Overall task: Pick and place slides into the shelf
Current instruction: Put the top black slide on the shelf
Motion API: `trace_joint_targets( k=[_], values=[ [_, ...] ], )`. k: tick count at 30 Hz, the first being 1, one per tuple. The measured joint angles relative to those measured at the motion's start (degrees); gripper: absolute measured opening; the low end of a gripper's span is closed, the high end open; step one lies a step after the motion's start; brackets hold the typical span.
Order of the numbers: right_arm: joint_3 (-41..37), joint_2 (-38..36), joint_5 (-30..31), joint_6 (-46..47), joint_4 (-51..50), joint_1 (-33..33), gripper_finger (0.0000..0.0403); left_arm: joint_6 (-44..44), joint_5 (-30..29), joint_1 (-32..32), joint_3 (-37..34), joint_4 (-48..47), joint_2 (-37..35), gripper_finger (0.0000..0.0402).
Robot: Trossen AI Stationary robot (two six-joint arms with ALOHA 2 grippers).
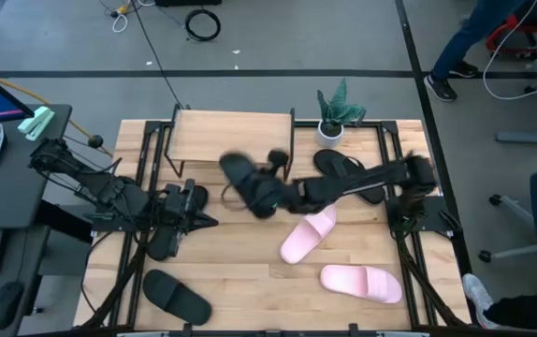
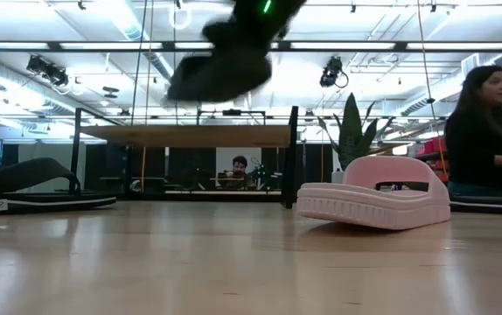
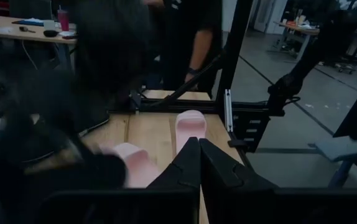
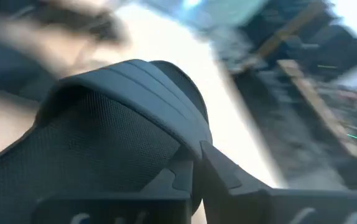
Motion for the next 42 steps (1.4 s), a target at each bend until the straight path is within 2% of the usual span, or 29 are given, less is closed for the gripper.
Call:
trace_joint_targets(
  k=[3, 9, 15, 19, 23, 27, 34, 38, 42],
  values=[
    [0.1, -5.8, 3.6, 0.7, -0.1, -1.9, 0.0009, 0.0, 0.0, 0.0, 0.0, 0.0, 0.0, 0.0015],
    [0.1, -11.8, 3.8, 9.6, -3.3, -11.8, 0.0013, -2.7, 0.0, 0.0, 0.0, 0.1, 0.0, 0.0021],
    [0.1, -9.6, -4.2, 19.2, -9.8, -19.5, 0.0009, -3.4, 0.0, 0.0, 0.0, -0.6, 0.0, 0.0006],
    [0.0, -5.7, -4.0, 20.4, -9.3, -20.6, 0.0011, -3.0, 0.0, 0.0, 0.0, -2.0, 0.0, 0.0008],
    [0.0, -2.0, -0.1, 22.0, -9.3, -20.7, 0.0009, -3.1, 0.0, 0.0, 0.0, -3.7, 0.0, 0.0021],
    [0.0, 0.0, 1.0, 22.1, -9.9, -20.6, 0.0009, -3.1, 0.0, 0.0, 0.0, -5.5, 0.0, 0.0021],
    [0.0, 0.4, 6.3, 29.9, -20.4, -20.4, 0.002, -3.1, 0.0, 0.0, 0.0, -7.3, 0.0, 0.0006],
    [0.0, 0.3, 5.8, 29.5, -21.2, -20.6, 0.0019, -3.1, 0.0, 0.0, 0.0, -7.3, 0.0, 0.0013],
    [0.0, 0.3, 0.8, 29.4, -21.0, -21.3, 0.0045, -4.1, 0.0, 0.0, 0.0, -7.3, 0.0, 0.0023]
  ],
)
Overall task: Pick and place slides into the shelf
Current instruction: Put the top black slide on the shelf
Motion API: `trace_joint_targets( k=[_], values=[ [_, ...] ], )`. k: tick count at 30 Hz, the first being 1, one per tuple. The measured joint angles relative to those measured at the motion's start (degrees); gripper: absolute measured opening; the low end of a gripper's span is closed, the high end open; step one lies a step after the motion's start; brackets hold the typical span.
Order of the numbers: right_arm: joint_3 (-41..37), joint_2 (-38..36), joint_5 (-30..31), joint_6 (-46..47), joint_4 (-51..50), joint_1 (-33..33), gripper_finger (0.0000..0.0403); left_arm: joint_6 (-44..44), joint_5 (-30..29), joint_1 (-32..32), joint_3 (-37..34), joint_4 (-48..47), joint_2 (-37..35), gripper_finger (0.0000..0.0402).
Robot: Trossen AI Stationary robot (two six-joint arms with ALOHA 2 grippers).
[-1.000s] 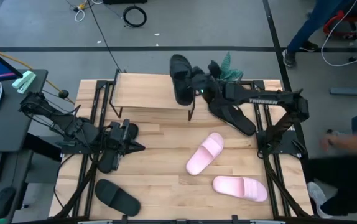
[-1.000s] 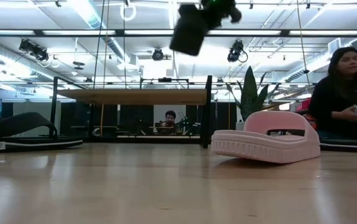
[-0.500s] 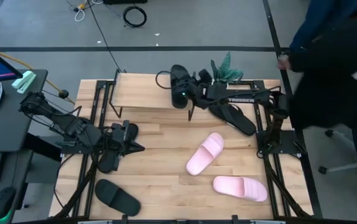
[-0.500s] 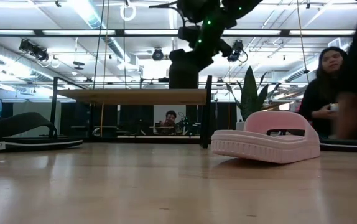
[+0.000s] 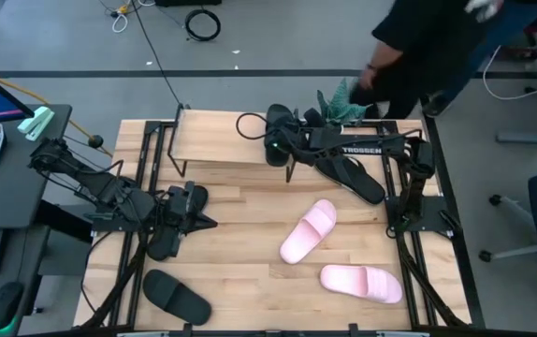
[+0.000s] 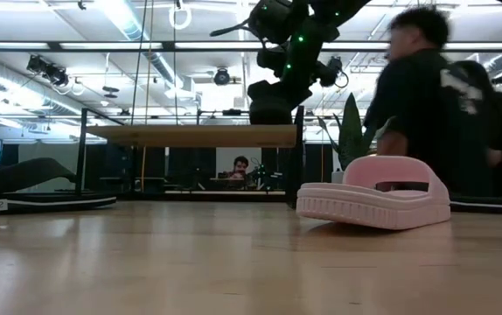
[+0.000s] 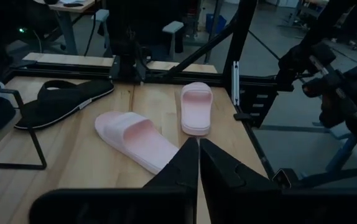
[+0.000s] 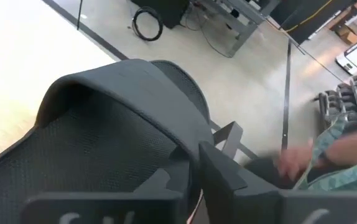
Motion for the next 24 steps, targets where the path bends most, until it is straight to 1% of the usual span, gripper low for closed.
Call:
trace_joint_targets(
  k=[6, 11, 18, 24],
  values=[
    [0.0, -0.1, -1.0, -2.3, -0.1, 0.0, 0.0107, -0.8, 0.0, 0.0, 0.0, 0.0, 0.0, 0.0012],
    [0.0, -0.1, -1.0, -3.6, -0.1, 0.4, 0.0139, -1.6, 0.0, 0.0, 0.0, 0.0, 0.0, 0.0007],
    [0.0, -0.1, -0.5, -6.0, -0.1, 2.3, 0.0151, -3.5, 0.0, 0.0, 0.0, 0.0, 0.0, 0.0023],
    [0.0, -0.1, -0.4, -10.4, -0.1, 5.8, 0.0151, -3.5, 0.0, 0.0, 0.0, 0.0, 0.0, 0.0014]
  ],
)
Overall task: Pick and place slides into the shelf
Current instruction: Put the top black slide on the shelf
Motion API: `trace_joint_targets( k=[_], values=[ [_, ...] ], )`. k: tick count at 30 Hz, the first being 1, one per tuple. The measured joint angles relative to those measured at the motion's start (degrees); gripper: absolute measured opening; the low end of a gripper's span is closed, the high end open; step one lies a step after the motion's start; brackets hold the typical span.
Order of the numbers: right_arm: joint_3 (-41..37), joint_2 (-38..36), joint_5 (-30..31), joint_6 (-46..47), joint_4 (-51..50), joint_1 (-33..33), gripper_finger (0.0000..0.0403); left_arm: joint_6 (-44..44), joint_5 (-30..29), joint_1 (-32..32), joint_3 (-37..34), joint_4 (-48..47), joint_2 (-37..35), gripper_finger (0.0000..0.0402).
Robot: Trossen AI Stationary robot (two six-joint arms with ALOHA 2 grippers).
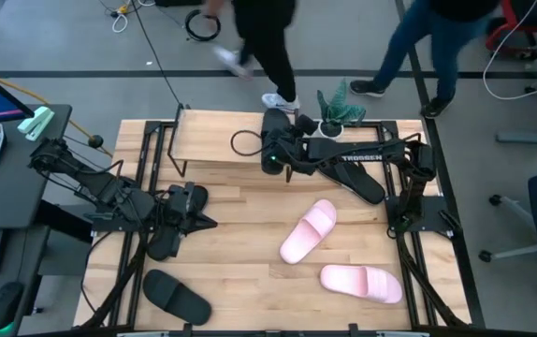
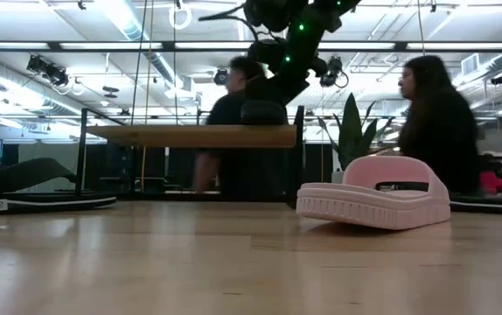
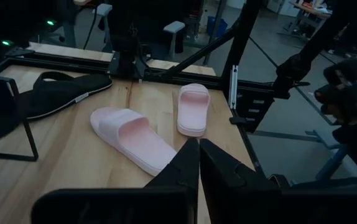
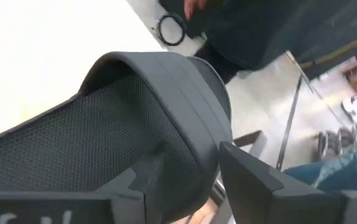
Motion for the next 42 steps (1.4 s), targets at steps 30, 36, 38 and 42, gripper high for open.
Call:
trace_joint_targets(
  k=[30, 36, 38, 42],
  values=[
    [-1.5, -11.7, -33.2, 4.7, -1.9, 13.3, 0.0044, 0.0, 0.0, 0.0, 0.0, -2.1, 0.0, 0.0019],
    [-9.0, -10.1, -32.7, 4.3, 4.3, 15.8, 0.0013, 0.1, 0.0, 0.0, 0.0, -2.2, 0.0, 0.001],
    [-11.7, -10.0, -32.5, 4.0, 7.3, 15.5, 0.0006, 0.1, 0.0, 0.0, 0.0, -2.2, 0.0, 0.0008],
    [-15.6, -10.0, -32.5, 2.8, 13.9, 13.6, 0.0006, 0.0, 0.0, 0.0, 0.0, -2.1, 0.0, 0.0009]
  ],
)
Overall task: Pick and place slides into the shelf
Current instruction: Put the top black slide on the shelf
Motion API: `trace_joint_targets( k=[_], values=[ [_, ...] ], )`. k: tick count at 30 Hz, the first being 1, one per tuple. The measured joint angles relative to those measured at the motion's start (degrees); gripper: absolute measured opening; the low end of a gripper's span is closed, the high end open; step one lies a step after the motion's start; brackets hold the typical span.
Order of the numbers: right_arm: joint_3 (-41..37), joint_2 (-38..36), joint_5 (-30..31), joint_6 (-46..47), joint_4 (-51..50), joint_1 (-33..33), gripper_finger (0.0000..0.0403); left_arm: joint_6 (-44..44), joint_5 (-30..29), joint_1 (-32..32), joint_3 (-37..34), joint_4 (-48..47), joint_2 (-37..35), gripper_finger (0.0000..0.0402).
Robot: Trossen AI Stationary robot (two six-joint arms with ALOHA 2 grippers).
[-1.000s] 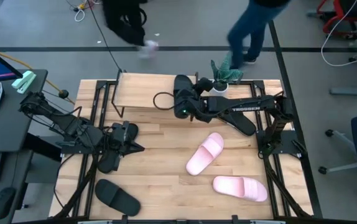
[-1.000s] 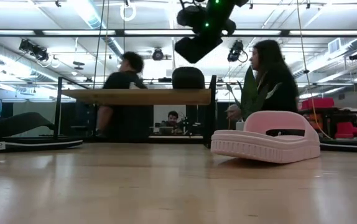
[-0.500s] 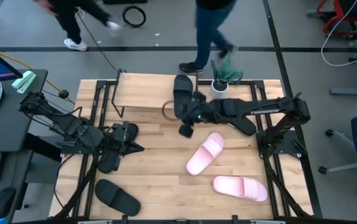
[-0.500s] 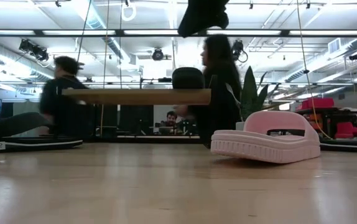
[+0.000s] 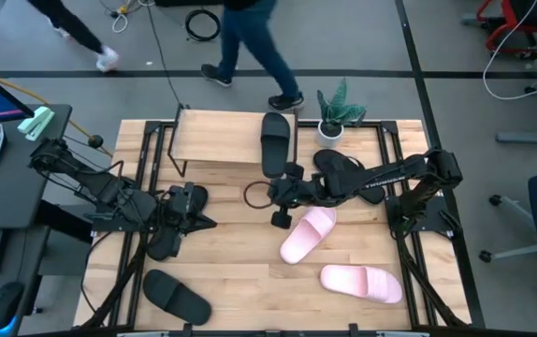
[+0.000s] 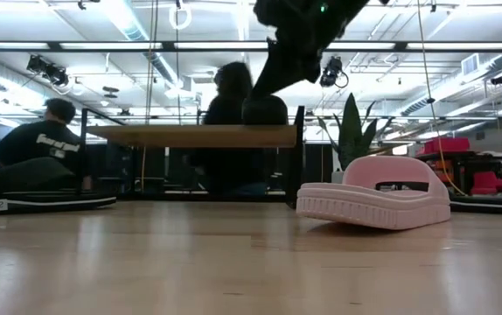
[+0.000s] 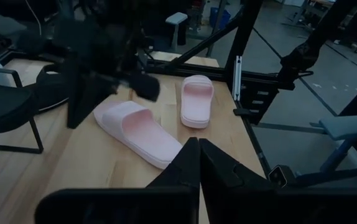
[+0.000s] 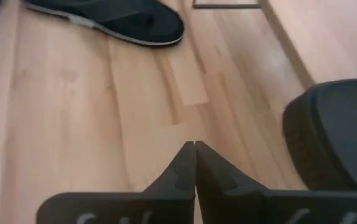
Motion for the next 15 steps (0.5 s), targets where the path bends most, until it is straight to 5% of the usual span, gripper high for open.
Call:
trace_joint_targets(
  k=[15],
  values=[
    [-0.1, -0.1, -0.2, -1.8, 2.2, -8.4, 0.0002, 0.0, 0.0, 0.0, 0.0, 0.2, 0.0, 0.0007]
  ],
)
